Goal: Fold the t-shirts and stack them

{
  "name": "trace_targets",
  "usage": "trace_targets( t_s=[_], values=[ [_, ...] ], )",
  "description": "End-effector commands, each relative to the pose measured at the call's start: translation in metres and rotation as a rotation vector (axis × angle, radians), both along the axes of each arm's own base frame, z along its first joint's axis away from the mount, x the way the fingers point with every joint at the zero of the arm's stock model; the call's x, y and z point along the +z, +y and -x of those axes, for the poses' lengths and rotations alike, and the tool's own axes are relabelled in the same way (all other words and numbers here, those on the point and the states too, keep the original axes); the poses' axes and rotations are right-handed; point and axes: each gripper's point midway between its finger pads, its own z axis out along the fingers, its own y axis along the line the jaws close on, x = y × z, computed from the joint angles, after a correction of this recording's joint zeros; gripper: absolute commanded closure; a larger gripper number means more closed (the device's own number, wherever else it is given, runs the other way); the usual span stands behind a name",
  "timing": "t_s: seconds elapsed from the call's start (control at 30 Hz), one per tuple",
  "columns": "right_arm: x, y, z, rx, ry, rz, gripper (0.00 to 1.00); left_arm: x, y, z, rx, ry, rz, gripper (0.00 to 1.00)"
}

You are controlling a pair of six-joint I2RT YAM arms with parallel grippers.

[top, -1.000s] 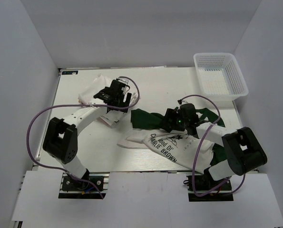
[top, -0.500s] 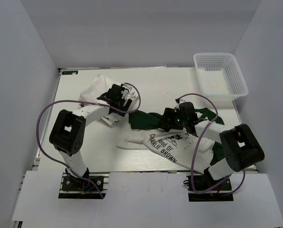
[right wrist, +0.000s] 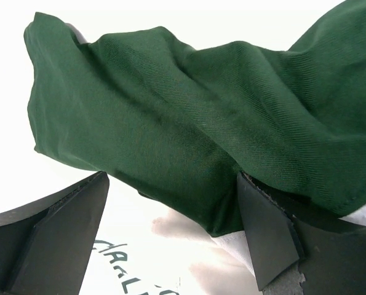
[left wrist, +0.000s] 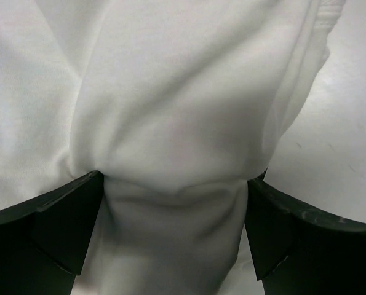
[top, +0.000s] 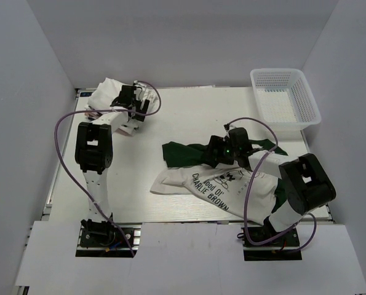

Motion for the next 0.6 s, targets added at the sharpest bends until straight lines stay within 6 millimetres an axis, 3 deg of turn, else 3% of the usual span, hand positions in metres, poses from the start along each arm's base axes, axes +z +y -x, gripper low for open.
trace_targets(
  t_s=[0.0, 0.07, 0.17, 0.2, 0.3, 0.5, 0.53, 0.57],
  values=[
    [-0.050, -0.021, 0.039, -0.013, 0.228, 0.124, 0.10, -0.011, 0.037, -0.029, 0.021, 0.018, -0.020, 0.00],
    [-0.048, -0.019, 0.037, -0.009, 0.227, 0.125, 0.10, -0.029, 0.058, -0.039, 0.051, 0.049, -0.029, 0.00],
    [-0.047, -0.019, 0.031, -0.015, 0.217, 0.131, 0.10, -0.029, 0.087, -0.069, 0.134, 0.016, -0.009, 0.00],
    [-0.046, -0.018, 0.029, -0.011, 0.212, 0.132, 0.10, -0.010, 0.096, -0.086, 0.162, -0.034, -0.005, 0.00],
    [-0.049, -0.021, 0.033, -0.006, 0.238, 0.154, 0.10, -0.004, 0.119, -0.103, 0.251, -0.080, -0.007, 0.00],
    [-0.046, -0.020, 0.027, -0.004, 0.225, 0.166, 0.10, 0.006, 0.117, -0.123, 0.264, -0.196, 0.065, 0.00],
    [-0.046, -0.020, 0.027, -0.006, 0.229, 0.165, 0.10, 0.001, 0.117, -0.126, 0.275, -0.202, 0.080, 0.00],
    [-0.045, -0.020, 0.026, -0.008, 0.223, 0.163, 0.10, 0.005, 0.124, -0.131, 0.310, -0.230, 0.101, 0.00]
  ],
)
